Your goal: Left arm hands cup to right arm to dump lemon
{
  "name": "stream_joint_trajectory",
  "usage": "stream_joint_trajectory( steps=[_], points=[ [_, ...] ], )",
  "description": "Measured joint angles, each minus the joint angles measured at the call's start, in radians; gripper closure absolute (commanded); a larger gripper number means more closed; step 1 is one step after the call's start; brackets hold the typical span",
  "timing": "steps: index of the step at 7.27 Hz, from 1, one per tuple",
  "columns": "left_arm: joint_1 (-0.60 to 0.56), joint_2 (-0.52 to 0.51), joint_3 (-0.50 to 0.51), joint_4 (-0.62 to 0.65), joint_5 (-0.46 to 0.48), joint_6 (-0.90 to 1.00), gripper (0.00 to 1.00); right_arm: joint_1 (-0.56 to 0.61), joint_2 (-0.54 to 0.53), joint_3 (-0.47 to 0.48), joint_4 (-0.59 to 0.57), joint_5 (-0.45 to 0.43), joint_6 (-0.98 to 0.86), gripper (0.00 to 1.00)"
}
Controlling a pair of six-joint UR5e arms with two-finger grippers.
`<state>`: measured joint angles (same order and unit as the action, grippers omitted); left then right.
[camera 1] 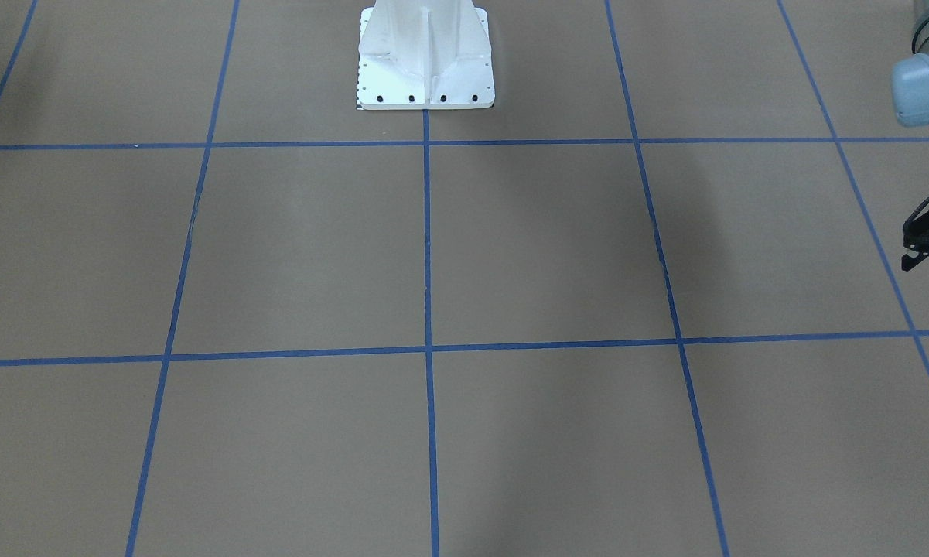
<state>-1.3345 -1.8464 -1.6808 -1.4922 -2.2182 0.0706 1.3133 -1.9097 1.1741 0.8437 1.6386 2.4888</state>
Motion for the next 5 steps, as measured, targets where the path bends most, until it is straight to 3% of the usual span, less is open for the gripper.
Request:
stream_joint_trajectory(
  steps=[5],
  points=[
    [0.001,0.0,-0.009,0.001,0.002,0.0,0.0,0.044,0.028,-0.104,0.01,-0.096,0.315,1.0]
  ],
)
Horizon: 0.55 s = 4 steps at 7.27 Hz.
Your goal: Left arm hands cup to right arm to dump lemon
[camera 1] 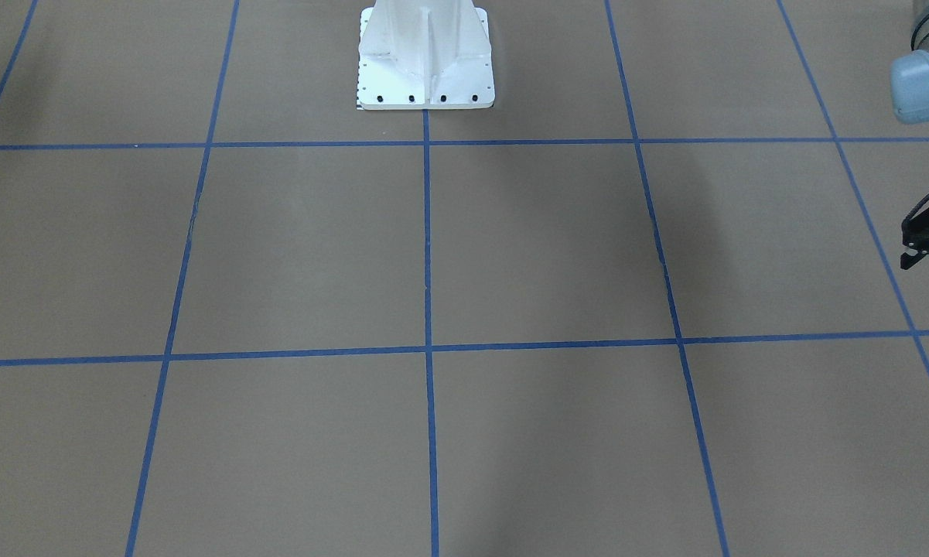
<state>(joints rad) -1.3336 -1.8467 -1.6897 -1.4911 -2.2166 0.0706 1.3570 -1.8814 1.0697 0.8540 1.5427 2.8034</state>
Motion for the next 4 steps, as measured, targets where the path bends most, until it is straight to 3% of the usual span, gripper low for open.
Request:
stream_joint_trajectory(
  steps=[4],
  points=[
    [0.0,0.0,0.0,0.0,0.0,0.0,0.0,0.033,0.008,-0.006,0.027,-0.015,0.121,1.0]
  ],
)
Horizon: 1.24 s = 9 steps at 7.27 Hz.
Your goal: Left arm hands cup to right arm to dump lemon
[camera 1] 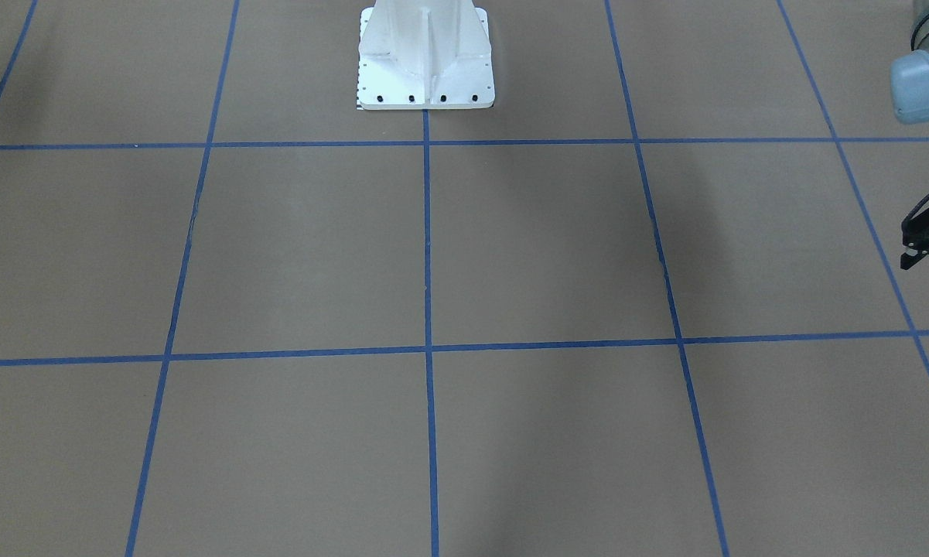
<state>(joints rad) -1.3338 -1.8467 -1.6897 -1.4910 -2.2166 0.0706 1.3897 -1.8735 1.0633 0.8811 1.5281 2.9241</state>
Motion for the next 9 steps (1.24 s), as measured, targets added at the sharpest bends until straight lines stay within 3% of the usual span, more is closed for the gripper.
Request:
stream_joint_trajectory(
  steps=[2,4,9],
  points=[
    [-0.001,0.001,-0.001,0.0,0.0,0.0,0.0,0.001,0.006,0.013,0.005,0.009,-0.044,1.0],
    [-0.001,0.002,-0.001,0.001,0.0,0.0,0.0,0.001,0.023,0.047,0.021,0.036,-0.246,1.0],
    [-0.001,0.019,0.004,0.003,-0.002,-0.001,0.0,-0.002,0.087,0.112,-0.063,0.37,-0.843,1.0]
  ],
)
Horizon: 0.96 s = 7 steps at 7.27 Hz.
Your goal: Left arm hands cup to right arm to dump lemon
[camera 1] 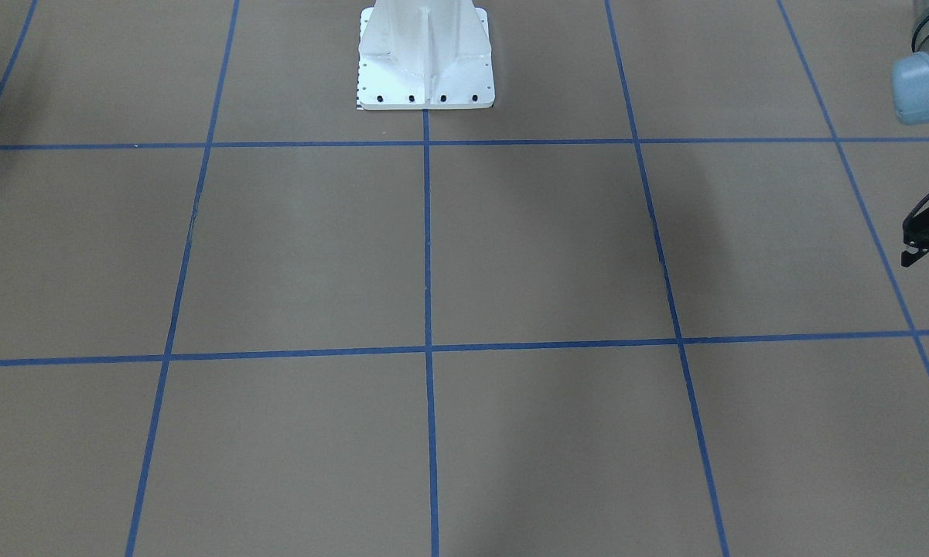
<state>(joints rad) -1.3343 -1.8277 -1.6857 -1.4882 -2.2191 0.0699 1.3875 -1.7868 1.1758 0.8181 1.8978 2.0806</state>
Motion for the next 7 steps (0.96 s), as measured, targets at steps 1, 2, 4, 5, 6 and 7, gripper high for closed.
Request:
stream_joint_trajectory(
  steps=[1,2,4,5,6,7],
  points=[
    [0.0,0.002,-0.001,0.004,-0.003,-0.003,0.0,-0.005,0.016,0.034,-0.073,0.061,-0.135,1.0],
    [0.001,0.002,-0.003,0.011,-0.014,-0.009,0.0,-0.012,0.044,0.066,-0.159,0.13,-0.266,1.0],
    [0.002,0.0,-0.005,0.015,-0.058,-0.047,0.0,-0.052,0.125,0.091,-0.303,0.212,-0.458,0.85],
    [0.003,-0.007,-0.01,0.015,-0.085,-0.091,0.0,-0.087,0.17,0.096,-0.37,0.224,-0.547,0.84],
    [0.005,-0.016,-0.025,0.015,-0.115,-0.162,0.0,-0.113,0.21,0.102,-0.439,0.229,-0.657,0.59],
    [0.007,-0.027,-0.043,0.015,-0.15,-0.245,0.0,-0.129,0.231,0.114,-0.511,0.229,-0.785,0.6]
  ],
)
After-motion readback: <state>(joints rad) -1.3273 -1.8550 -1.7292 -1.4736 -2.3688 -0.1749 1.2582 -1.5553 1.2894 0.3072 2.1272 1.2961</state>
